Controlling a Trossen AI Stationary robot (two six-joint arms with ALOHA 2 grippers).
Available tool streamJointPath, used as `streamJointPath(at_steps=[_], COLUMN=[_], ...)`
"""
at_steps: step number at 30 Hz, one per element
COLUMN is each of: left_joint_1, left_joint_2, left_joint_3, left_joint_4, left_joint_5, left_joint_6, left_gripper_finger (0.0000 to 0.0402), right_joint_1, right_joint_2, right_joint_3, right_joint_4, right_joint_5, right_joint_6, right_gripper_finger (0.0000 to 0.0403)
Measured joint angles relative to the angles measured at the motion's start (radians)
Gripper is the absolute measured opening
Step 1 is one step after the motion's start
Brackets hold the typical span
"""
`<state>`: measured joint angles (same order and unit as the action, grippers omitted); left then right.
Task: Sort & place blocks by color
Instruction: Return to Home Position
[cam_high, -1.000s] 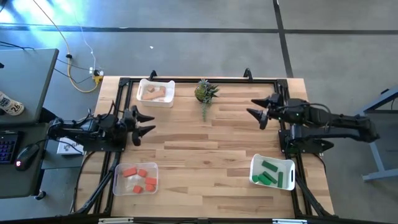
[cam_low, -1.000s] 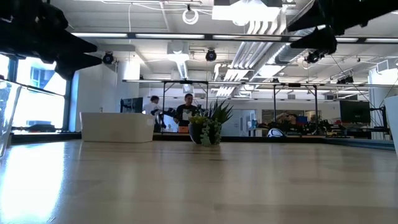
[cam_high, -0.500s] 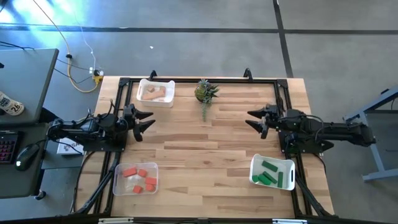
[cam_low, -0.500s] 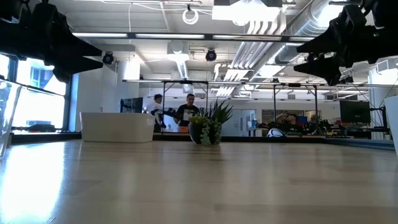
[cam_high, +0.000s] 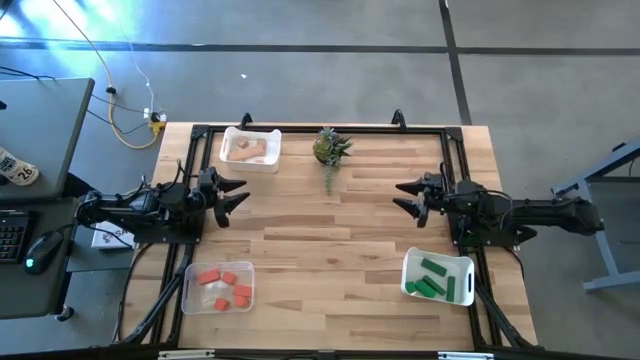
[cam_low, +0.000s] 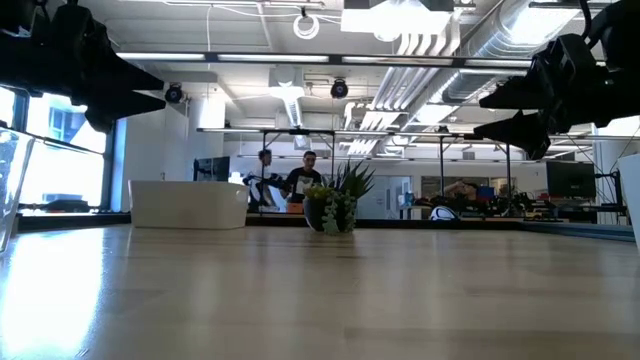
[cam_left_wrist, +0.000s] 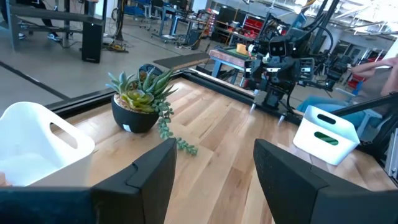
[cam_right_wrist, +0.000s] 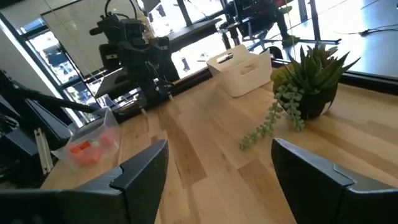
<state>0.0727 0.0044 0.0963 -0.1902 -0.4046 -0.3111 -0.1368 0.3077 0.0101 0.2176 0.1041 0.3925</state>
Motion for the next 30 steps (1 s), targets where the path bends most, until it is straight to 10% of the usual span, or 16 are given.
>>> streamJointPath(at_steps=[30], left_joint_1=[0.000], left_joint_2=[0.000], left_joint_3=[0.000], left_joint_4=[0.000], left_joint_5=[0.001], left_joint_6=[0.000], left_gripper_finger=[0.0202], right_joint_1=[0.000], right_joint_2=[0.000], right_joint_3=[0.000], right_joint_4=[-0.067], right_joint_5=[-0.007], right_joint_6=[-0.009], right_gripper_finger=[0.0270])
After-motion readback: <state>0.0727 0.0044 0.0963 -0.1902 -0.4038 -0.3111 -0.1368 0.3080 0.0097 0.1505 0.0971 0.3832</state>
